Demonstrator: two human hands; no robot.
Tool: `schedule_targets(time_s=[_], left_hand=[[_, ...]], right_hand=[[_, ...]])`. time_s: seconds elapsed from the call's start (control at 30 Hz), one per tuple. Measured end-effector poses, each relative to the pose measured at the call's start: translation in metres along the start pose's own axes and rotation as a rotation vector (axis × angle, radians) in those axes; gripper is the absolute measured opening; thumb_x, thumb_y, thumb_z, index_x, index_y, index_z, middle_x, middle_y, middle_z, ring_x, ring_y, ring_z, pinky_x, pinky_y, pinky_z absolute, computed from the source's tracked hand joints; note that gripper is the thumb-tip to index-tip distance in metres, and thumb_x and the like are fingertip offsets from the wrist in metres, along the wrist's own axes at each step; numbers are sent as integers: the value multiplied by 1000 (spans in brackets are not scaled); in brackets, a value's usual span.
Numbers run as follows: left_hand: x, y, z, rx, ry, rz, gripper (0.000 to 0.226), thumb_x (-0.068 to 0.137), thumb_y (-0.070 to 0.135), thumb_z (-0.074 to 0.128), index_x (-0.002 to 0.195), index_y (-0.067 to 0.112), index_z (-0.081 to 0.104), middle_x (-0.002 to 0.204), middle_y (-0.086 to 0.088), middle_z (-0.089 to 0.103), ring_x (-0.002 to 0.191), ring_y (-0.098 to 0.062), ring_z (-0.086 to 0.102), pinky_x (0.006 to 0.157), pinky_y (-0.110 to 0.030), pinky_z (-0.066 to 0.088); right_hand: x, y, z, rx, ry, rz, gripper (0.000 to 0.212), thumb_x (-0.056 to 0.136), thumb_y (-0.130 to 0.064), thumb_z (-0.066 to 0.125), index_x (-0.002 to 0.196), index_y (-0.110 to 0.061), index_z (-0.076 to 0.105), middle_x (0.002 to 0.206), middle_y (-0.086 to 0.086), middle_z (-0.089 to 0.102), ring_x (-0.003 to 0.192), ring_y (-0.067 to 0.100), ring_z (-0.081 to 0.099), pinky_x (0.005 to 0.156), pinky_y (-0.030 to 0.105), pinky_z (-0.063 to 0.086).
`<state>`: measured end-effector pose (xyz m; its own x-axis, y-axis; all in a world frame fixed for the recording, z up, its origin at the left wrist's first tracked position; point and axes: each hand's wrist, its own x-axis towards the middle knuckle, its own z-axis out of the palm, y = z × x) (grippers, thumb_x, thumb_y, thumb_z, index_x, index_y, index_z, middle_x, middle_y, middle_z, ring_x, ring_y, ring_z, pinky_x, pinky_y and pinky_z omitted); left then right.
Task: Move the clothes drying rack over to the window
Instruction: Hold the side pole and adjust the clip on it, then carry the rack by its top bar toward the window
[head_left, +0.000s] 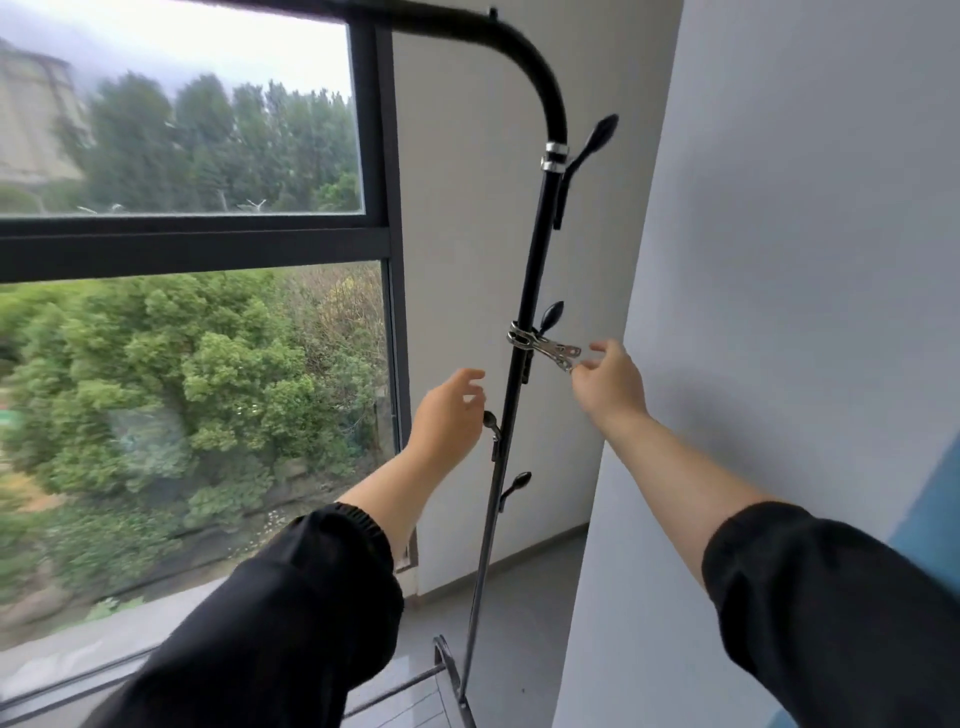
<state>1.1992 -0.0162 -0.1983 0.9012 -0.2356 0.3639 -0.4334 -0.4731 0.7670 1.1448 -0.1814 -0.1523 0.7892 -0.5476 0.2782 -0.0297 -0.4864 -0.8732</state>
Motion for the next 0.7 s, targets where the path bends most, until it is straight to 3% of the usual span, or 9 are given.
schedule_targets(time_s=[0.17,0.3,0.43,0.57,0.63,0.7], left_hand=[[0,65,-33,149,94,217,35,95,10,41,128,17,53,121,-4,65,104,-21,64,89,-30,49],[1,115,-68,250,226,358,38,94,9,41,130,18,51,124,-3,64,108,-22,62,91,-34,49],[-8,153,-105,504,377,592,43,89,4,44,130,14,52,129,-3,60,118,-22,56,94,-38,49],[-10,179,-142,741,604,940,45,77,-3,51,121,3,59,126,-11,61,124,-27,49,106,-41,40],[-6,192,-157,915,686,961,47,78,2,52,125,1,55,131,-13,57,126,-29,46,109,-44,36],[-2,207,-168,1052,657,883,51,82,7,51,133,2,47,134,-12,54,128,-30,45,110,-47,33]], right_hand=[[-12,-53,-28,46,1,-202,48,91,-8,42,139,-12,36,141,11,47,109,24,55,77,29,49],[-17,-92,-50,36,20,-334,50,92,-6,43,141,-10,33,142,11,46,120,24,52,86,25,38],[-22,-127,-65,-15,150,-545,45,91,-6,45,135,-8,40,121,8,56,118,28,52,89,29,40],[-17,-160,-74,-269,336,-726,56,90,-11,54,141,-2,33,140,16,43,128,34,37,105,39,36],[-14,-176,-77,-339,304,-718,63,91,-16,56,145,-5,26,147,14,35,134,33,32,109,39,29],[-8,-191,-76,-336,193,-707,65,90,-17,56,146,-8,25,145,14,39,133,32,34,109,40,31]])
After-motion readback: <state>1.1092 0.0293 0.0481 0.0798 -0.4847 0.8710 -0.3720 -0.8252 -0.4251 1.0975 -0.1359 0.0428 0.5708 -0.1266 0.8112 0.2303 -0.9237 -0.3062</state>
